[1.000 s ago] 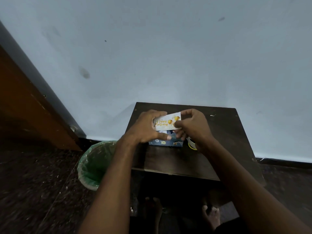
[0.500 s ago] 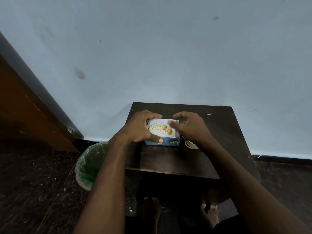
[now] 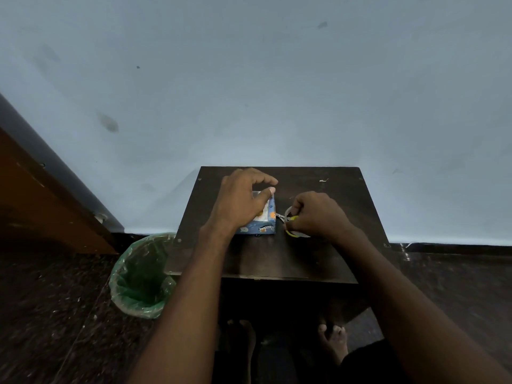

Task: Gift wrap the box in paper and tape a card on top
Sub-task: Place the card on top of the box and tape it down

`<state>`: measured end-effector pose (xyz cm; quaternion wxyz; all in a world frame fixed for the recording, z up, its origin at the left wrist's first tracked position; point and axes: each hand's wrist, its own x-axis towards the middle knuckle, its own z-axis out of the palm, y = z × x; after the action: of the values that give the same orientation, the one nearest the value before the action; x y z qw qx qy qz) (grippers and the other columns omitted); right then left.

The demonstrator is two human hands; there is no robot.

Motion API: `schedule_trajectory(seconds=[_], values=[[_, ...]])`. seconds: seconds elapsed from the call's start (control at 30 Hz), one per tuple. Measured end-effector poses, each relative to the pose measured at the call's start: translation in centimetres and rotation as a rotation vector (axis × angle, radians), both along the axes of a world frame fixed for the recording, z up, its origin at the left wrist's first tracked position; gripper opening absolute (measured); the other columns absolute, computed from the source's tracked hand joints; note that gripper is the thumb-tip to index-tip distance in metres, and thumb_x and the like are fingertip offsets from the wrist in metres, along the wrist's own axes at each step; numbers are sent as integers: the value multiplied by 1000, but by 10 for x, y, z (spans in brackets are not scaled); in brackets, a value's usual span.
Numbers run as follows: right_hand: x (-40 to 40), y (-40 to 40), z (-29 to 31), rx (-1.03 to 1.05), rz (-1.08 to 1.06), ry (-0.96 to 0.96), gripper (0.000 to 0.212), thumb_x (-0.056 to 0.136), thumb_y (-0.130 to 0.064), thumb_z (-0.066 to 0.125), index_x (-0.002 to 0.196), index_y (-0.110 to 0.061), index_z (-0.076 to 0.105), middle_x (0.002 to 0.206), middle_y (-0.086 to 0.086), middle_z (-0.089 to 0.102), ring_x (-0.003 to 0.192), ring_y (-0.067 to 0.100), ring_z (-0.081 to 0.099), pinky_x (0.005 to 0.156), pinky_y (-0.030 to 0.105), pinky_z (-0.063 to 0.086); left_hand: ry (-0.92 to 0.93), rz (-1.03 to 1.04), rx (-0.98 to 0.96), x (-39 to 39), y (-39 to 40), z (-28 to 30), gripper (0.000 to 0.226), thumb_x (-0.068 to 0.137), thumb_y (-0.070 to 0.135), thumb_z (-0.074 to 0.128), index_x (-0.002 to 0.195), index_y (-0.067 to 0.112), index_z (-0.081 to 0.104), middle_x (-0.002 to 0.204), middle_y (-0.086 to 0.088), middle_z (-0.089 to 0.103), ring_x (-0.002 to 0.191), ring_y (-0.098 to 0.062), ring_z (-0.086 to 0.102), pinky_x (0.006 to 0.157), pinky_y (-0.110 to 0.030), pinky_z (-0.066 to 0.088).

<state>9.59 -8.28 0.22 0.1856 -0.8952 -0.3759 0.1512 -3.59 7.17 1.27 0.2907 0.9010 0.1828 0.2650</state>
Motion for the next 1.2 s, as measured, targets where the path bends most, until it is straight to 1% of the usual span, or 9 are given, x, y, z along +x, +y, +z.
schedule_trajectory(seconds=[0.13, 0.23, 0.43, 0.53, 0.73, 0.8, 0.9, 1.0, 1.2], values=[[4, -7, -1, 103, -46, -36, 7, 76, -21, 69, 77, -19, 75, 83, -7, 73, 83, 23, 68, 71, 28, 49, -10, -19, 14, 5, -7, 1, 17, 94, 22, 76, 107, 29, 83, 108, 17, 77, 110, -7, 67, 99, -42, 56], [9, -12, 4, 378, -150, -21, 15, 84, -26, 70, 74, -16, 75, 64, -9, 66, 73, 20, 67, 68, 28, 44, -50, -37, 23, 9, -12, 6, 21, 95, 18, 76, 113, 28, 82, 112, 17, 77, 111, -2, 67, 101, -32, 55], [6, -17, 25, 750, 10, 370, 15, 87, -10, 69, 87, -20, 81, 72, 3, 73, 65, 11, 61, 65, 35, 51, -66, -126, -128, 13, -20, 12, 47, 96, 19, 78, 141, 27, 67, 133, 11, 66, 116, -4, 63, 89, -3, 42], [5, -16, 26, 823, 26, 451, 19, 89, -3, 67, 92, -16, 82, 77, 7, 75, 67, 14, 63, 63, 35, 53, -55, -123, -138, 11, -17, 11, 49, 91, 17, 83, 137, 28, 71, 130, 13, 69, 119, -3, 62, 87, -6, 45], [3, -13, 25, 898, -23, 485, 11, 90, -3, 71, 92, -9, 80, 69, 7, 71, 62, 14, 60, 56, 27, 48, -246, 39, -118, 11, -15, 12, 34, 86, 18, 89, 119, 20, 80, 112, 10, 76, 94, -8, 73, 77, -18, 57], [-2, -9, 21, 920, -52, 413, 8, 89, -6, 75, 91, -12, 79, 70, 4, 71, 62, 13, 60, 57, 27, 49, -265, 169, -251, 10, -19, 18, 21, 89, 22, 87, 109, 20, 83, 99, 10, 80, 85, -4, 75, 73, -17, 57], [-11, -1, 17, 951, -96, 330, 7, 87, -9, 77, 90, -15, 78, 65, -11, 67, 59, 7, 57, 56, 32, 53, -180, 190, -483, 9, -20, 21, 18, 96, 36, 79, 93, 20, 85, 75, 1, 80, 71, -15, 77, 73, -34, 64], [-17, 5, 16, 978, -106, 311, 7, 86, -10, 79, 91, -15, 77, 67, -12, 68, 60, 5, 60, 58, 32, 56, -151, 89, -670, 7, -21, 22, 22, 94, 38, 81, 90, 17, 86, 79, -9, 80, 76, -31, 78, 78, -48, 65], [-23, 8, 16, 962, -86, 184, 8, 85, -8, 79, 91, -14, 77, 76, -8, 74, 64, 2, 65, 62, 19, 52, -235, 75, -869, 7, -21, 25, 15, 88, 15, 87, 101, 8, 84, 87, -14, 82, 82, -21, 79, 73, -25, 63]])
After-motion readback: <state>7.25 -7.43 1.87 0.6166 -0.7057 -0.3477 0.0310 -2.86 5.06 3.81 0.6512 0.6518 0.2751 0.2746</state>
